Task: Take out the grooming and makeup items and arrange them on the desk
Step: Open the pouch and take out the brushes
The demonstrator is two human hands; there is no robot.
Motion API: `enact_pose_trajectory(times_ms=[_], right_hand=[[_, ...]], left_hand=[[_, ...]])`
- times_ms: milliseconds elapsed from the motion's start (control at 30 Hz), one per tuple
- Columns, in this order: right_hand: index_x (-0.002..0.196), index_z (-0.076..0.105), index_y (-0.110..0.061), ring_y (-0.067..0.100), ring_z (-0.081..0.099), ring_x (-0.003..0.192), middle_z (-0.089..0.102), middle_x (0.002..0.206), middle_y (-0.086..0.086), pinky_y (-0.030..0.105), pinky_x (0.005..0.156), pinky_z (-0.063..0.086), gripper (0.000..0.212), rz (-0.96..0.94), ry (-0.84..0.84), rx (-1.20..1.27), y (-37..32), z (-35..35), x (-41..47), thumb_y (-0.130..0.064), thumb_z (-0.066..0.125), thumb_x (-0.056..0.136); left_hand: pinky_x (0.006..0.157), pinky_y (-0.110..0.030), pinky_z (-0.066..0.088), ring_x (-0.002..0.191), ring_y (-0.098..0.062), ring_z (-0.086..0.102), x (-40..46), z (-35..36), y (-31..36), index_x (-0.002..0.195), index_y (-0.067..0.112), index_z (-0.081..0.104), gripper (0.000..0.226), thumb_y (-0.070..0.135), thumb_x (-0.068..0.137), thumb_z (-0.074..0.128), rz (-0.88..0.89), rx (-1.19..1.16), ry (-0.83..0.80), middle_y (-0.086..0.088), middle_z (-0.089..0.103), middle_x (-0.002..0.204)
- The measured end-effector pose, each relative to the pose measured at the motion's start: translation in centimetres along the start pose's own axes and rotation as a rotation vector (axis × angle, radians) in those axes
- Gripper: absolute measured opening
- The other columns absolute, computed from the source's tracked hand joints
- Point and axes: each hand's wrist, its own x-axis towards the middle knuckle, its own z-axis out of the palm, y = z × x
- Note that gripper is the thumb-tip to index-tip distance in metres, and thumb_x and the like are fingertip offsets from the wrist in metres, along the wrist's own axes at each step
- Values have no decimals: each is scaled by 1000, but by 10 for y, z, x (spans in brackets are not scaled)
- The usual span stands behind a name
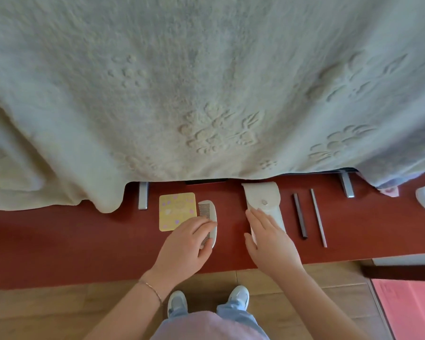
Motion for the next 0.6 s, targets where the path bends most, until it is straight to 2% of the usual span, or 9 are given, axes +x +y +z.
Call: enact_pose_trajectory(times_ms=[67, 167, 267, 400, 467, 500, 533, 567, 600], right_hand=[[148, 23, -19, 15, 15, 144, 22, 156, -3, 26, 115, 13, 54, -1, 29, -55, 17, -3, 10, -33, 36, 98], [149, 16, -21, 21, 11, 145, 14, 158, -3, 31, 116, 16, 56, 53, -1, -115, 40, -8, 29, -30, 36, 98], [149, 11, -26, 26, 9, 145, 6, 158, -6, 35, 116, 21, 60, 40, -49, -167, 54, -9, 48, -26, 39, 96], [149, 16, -27, 30, 23, 139, 10, 158, -8, 38, 108, 35, 61, -6, -81, -142, 64, -5, 63, -43, 40, 95], [147, 26, -23, 31, 43, 124, 20, 156, -4, 34, 95, 46, 61, -7, -54, -141, 67, -3, 67, -43, 46, 93], [141, 39, -17, 32, 54, 110, 32, 152, 1, 33, 85, 51, 59, -35, -6, -152, 67, -3, 67, -39, 56, 89], [127, 56, -11, 30, 63, 90, 49, 140, 8, 32, 71, 54, 54, -93, 56, -177, 67, -2, 68, -32, 70, 80], [104, 69, -8, 26, 65, 70, 64, 120, 11, 28, 57, 54, 44, -150, 99, -235, 68, 0, 69, -23, 81, 65], [81, 73, -8, 22, 60, 54, 71, 98, 10, 25, 46, 50, 31, -187, 151, -280, 70, 2, 72, -13, 85, 53]], left_hand=[[90, -16, 44, 110, -7, 55, 8, 5, 13, 119, 21, 61, 38, 33, 88, 43, -43, -49, 4, 8, 61, 117], [98, -10, 29, 122, -2, 44, 25, 19, 31, 131, 25, 50, 37, 31, 94, 46, -232, -221, -62, 12, 51, 131], [98, -14, 33, 123, -3, 46, 48, 35, 50, 135, 23, 44, 41, 28, 95, 46, -407, -424, -199, 7, 48, 137], [92, -17, 35, 121, -10, 49, 76, 49, 66, 137, 20, 42, 43, 26, 95, 45, -543, -550, -264, 2, 48, 138], [91, -19, 35, 120, -12, 49, 84, 54, 71, 135, 21, 43, 40, 24, 95, 45, -606, -633, -262, 3, 50, 135], [91, -20, 37, 118, -12, 50, 87, 57, 73, 133, 22, 44, 38, 23, 95, 46, -654, -684, -248, 3, 52, 133], [91, -22, 40, 114, -12, 50, 89, 59, 75, 133, 23, 43, 38, 23, 95, 46, -707, -737, -225, 1, 53, 132], [91, -24, 41, 110, -13, 51, 91, 61, 77, 134, 22, 41, 40, 23, 95, 47, -761, -782, -204, -1, 53, 131], [89, -24, 42, 107, -13, 51, 93, 62, 78, 136, 21, 38, 43, 24, 95, 49, -805, -817, -186, -3, 53, 130]])
